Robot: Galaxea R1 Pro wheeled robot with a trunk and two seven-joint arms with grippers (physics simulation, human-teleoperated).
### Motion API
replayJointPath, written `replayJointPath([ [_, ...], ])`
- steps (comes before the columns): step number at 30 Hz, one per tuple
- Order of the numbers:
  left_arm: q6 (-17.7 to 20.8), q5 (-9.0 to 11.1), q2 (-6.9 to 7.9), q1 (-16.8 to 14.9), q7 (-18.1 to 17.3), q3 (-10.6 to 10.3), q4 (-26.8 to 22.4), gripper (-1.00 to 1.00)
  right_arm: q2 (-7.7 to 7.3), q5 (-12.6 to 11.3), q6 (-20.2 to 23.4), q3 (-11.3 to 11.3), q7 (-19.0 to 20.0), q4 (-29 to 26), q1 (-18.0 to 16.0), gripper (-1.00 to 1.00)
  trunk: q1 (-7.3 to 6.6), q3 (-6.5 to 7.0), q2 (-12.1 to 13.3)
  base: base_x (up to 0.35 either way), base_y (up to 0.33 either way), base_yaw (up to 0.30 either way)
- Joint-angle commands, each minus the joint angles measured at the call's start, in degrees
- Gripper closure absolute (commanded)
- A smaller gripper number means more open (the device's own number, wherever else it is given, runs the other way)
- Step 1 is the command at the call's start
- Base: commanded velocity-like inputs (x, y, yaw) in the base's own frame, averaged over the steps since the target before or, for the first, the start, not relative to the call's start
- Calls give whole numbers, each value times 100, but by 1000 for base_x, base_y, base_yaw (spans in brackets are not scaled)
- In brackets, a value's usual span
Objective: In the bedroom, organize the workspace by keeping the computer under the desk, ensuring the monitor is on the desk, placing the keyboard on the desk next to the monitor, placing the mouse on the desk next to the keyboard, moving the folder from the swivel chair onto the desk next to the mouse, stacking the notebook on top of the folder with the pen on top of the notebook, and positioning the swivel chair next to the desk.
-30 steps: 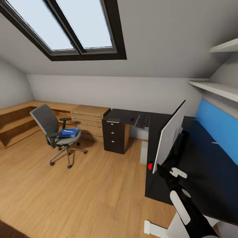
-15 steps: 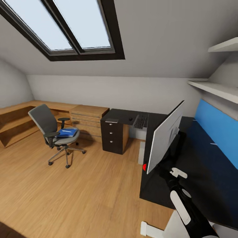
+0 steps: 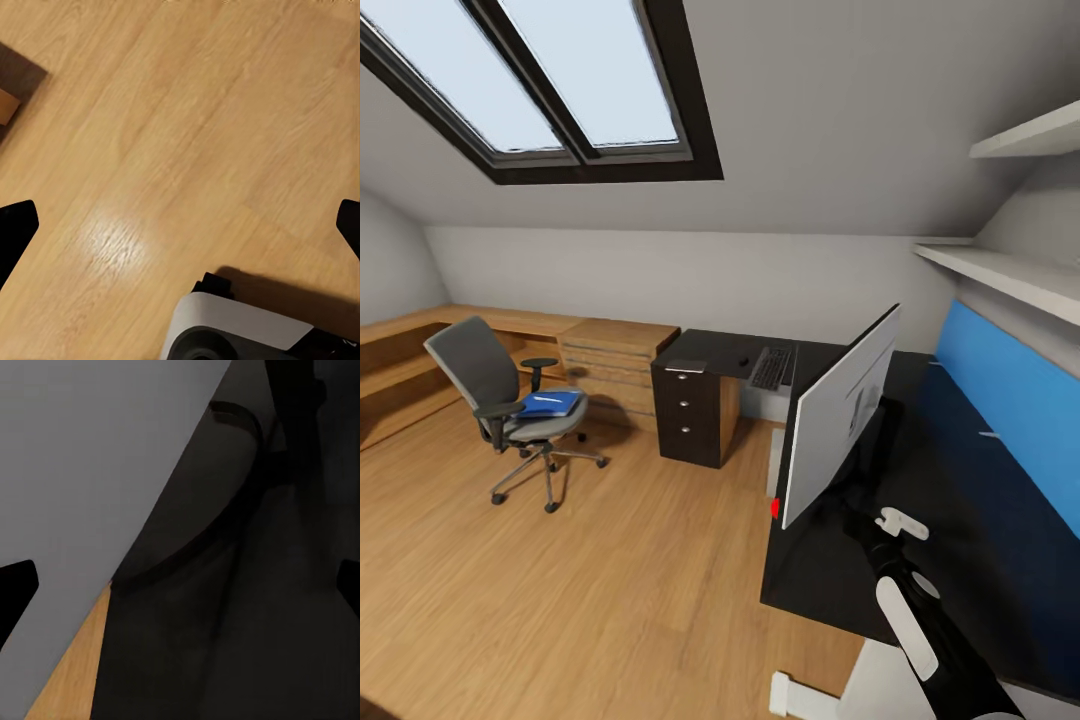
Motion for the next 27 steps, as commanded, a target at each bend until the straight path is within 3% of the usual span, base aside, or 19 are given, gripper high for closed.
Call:
replayJointPath([
  [1,-28,59,7,-5,38,-48,2,-100,-3,-38,4,21,-38,-11,-3,-100,2,-8,-6,182,-7,-4],
  [19,-28,59,4,-5,38,-47,2,-100,12,-42,4,26,-39,-14,-3,-100,2,-8,-6,200,-1,1],
  [27,-28,59,3,-3,40,-47,1,-100,23,-40,-140,35,-55,-12,-3,-100,2,-8,-6,63,0,153],
])
